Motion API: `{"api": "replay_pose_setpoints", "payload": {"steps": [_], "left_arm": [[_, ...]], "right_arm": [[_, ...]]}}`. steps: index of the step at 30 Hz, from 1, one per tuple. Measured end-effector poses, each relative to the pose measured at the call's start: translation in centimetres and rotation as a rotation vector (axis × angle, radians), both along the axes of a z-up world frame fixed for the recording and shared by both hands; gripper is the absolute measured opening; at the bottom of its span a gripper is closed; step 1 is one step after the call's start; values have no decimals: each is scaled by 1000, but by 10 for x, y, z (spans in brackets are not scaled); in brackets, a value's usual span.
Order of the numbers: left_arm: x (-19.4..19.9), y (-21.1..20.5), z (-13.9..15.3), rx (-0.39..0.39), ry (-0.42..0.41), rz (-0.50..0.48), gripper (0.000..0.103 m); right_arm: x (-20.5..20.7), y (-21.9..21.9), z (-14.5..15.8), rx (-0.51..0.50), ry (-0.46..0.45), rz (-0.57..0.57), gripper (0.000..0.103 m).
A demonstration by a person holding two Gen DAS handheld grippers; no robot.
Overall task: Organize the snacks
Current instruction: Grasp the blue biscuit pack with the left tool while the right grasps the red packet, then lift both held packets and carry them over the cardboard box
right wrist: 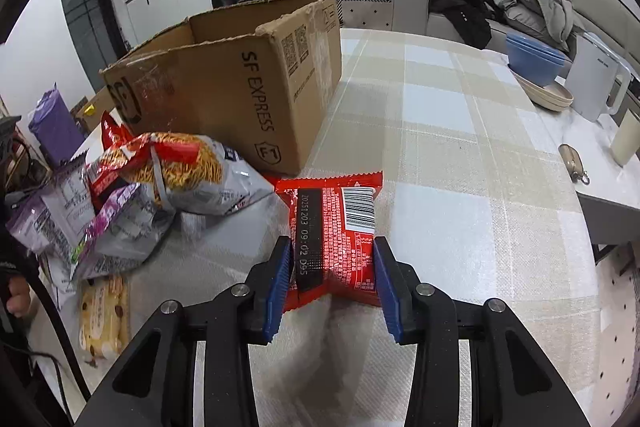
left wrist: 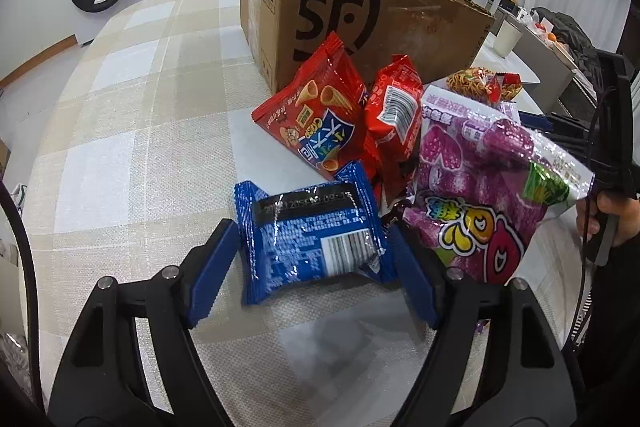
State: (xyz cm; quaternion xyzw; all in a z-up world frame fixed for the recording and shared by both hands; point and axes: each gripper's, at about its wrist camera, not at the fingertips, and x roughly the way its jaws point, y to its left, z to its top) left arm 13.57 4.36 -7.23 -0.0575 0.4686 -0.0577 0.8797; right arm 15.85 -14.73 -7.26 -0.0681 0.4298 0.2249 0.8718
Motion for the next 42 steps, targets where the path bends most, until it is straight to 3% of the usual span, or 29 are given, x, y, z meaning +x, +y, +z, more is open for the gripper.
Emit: {"api": "replay_pose_setpoints", "payload": {"steps": [9, 17, 23, 24, 27, 33, 42], "left_arm": [[1, -3, -3, 26, 12, -8, 75], [0, -3, -4, 28, 9, -18, 68], [-2, -5, -3, 28, 1, -27, 55], [-3, -6, -3, 33, -1, -28, 48], [-5, -10, 0, 60, -13, -31, 44], [-12, -19, 7, 151, -48, -23, 43], [-22, -19, 19, 156, -75, -6, 43]], "right_arm": [[-7, 3, -1, -20, 27, 53, 43], [-4, 4, -6, -20, 30, 55, 45], [-3, 5, -8, -16, 27, 49, 45], [-3, 6, -8, -15, 26, 49, 46], [-2, 6, -9, -17, 23, 51, 46], [-1, 6, -9, -18, 22, 51, 46], [-1, 8, -9, -19, 22, 50, 46]]}}
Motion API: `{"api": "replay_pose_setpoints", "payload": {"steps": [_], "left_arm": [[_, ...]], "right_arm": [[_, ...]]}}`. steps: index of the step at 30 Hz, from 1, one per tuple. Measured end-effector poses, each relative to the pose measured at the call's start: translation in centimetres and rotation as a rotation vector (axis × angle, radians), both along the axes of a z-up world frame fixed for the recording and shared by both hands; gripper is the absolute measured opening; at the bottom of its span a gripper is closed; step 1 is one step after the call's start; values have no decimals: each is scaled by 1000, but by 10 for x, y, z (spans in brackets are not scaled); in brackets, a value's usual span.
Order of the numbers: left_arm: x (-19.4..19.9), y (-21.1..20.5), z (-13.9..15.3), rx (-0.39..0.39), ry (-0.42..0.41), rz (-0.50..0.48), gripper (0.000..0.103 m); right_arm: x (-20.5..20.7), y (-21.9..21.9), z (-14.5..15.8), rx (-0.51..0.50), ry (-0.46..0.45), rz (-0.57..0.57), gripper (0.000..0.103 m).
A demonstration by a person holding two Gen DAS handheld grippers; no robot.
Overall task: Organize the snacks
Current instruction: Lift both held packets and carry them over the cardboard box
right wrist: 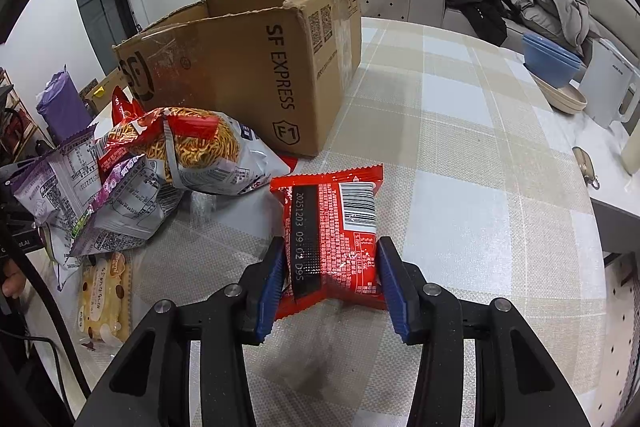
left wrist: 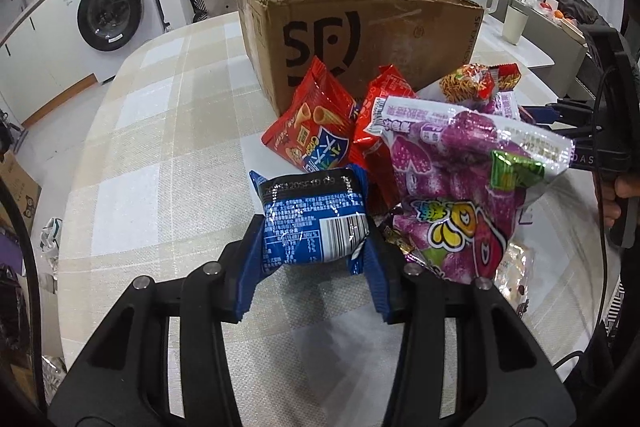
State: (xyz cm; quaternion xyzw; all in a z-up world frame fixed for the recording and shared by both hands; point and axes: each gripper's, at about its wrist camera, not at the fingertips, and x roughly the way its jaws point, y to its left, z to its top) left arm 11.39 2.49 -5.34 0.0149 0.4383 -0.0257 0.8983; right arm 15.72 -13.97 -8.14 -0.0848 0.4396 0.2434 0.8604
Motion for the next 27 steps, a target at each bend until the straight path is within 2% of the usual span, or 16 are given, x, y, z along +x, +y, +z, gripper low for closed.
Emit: {"api": "replay_pose_setpoints", "payload": {"steps": [10, 17, 27], "left_arm": [[-7, 5, 14, -27, -26, 24, 43], [-12, 11, 24, -60, -47, 39, 43], [-25, 15, 42, -95, -95, 58, 43]], "right_arm": [[-7, 2, 1, -6, -19, 18, 44], [-13, 1, 12, 13, -54, 20, 44], [-20, -13, 42, 133, -136, 2, 44]]}}
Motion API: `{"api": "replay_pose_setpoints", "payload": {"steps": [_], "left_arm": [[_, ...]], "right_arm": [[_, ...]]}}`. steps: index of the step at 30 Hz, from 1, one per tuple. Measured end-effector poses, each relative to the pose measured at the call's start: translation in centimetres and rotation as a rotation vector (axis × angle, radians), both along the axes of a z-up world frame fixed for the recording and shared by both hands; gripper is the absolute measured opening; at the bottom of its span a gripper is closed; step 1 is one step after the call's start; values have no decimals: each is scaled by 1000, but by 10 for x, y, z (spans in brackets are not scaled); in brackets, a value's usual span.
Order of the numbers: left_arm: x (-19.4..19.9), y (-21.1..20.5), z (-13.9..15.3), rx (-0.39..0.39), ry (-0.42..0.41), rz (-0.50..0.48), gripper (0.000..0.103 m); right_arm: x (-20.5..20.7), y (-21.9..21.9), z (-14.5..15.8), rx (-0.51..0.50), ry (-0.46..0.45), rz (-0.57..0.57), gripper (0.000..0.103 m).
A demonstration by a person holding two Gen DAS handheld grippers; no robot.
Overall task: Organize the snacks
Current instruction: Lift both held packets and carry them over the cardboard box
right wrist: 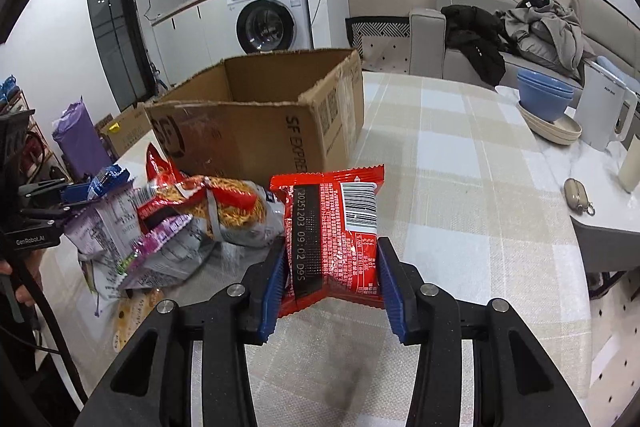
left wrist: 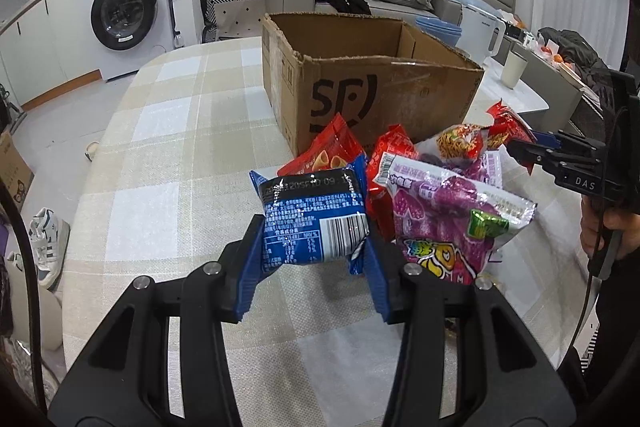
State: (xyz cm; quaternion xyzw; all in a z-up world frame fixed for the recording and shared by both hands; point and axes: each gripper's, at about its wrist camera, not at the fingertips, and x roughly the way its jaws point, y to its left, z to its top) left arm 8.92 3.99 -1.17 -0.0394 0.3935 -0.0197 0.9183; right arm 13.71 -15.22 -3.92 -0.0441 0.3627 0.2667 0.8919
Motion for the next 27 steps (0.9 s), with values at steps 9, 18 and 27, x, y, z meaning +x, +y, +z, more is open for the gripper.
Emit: {"api": "replay_pose_setpoints", "payload": {"steps": [9, 18, 27], "left_arm": [[-20, -6, 28, -3, -66, 16, 43], [-34, -13, 55, 4, -110, 27, 43], [-38, -17, 70, -2, -130, 34, 43]], "right_arm": [[-8, -2, 18, 70, -43, 11, 44], [-13, -1, 29, 111, -81, 2, 44], [-19, -2, 45, 169, -142, 2, 44]]}}
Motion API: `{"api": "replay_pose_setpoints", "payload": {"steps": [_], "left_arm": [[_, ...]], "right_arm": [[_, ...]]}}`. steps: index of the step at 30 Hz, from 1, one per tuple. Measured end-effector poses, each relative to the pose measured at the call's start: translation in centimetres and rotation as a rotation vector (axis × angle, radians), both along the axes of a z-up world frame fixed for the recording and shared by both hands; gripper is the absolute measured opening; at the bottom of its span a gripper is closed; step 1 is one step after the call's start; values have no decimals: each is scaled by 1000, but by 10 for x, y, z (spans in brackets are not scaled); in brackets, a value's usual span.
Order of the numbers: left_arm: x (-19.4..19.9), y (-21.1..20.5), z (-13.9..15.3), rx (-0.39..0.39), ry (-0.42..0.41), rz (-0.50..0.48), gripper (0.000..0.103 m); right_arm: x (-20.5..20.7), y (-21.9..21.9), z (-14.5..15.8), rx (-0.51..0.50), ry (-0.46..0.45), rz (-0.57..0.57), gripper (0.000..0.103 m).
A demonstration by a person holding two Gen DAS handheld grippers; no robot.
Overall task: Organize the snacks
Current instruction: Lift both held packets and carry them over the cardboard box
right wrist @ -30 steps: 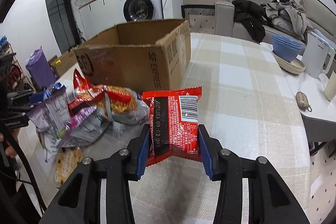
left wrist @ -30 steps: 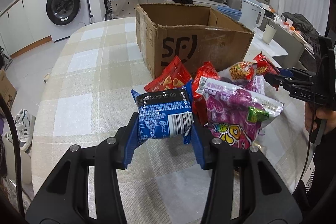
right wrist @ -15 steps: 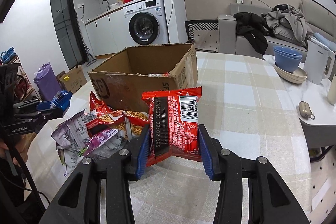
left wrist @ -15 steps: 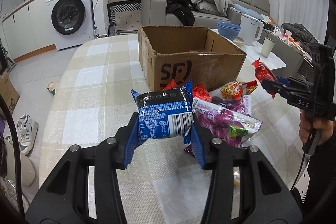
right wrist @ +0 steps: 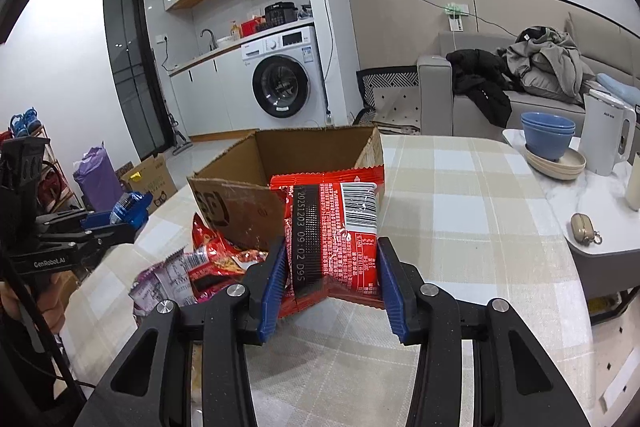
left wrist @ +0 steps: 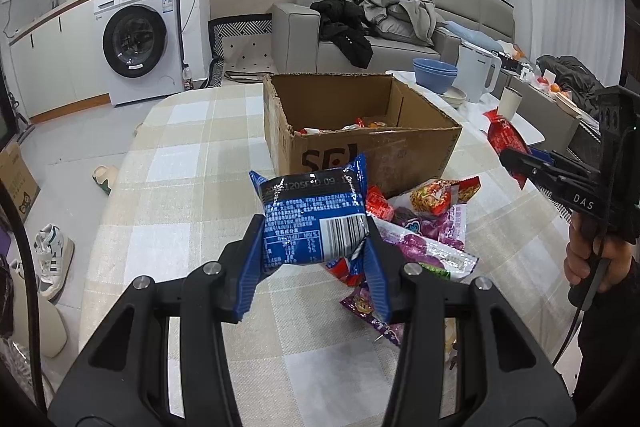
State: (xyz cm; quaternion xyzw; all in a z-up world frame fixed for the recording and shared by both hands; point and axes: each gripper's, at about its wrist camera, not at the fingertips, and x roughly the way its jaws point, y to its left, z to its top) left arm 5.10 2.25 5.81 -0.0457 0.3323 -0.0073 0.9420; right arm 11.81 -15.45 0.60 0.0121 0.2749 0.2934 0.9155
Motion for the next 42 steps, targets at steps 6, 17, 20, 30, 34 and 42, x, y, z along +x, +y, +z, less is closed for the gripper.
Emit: {"api": "replay_pose_setpoints", "payload": {"steps": [6, 17, 20, 30, 34, 42], "left_arm": [[6, -4, 9, 12, -14, -7, 43], [25, -1, 26, -11, -34, -16, 43], [32, -1, 31, -22, -38, -23, 43], [58, 5, 40, -50, -62, -28, 43], [71, 9, 42, -61, -57, -28, 43], [99, 11, 40, -72, -45, -32, 43]], "right_arm": [[-1, -2, 14, 54, -19, -3, 44], [3, 13, 20, 75, -12, 10, 44], [6, 17, 22, 71, -13, 6, 44], [17, 38, 29, 61, -21, 17, 44], [24, 48, 29, 46, -13, 34, 44], [40, 61, 26, 26, 8, 48, 44]]}}
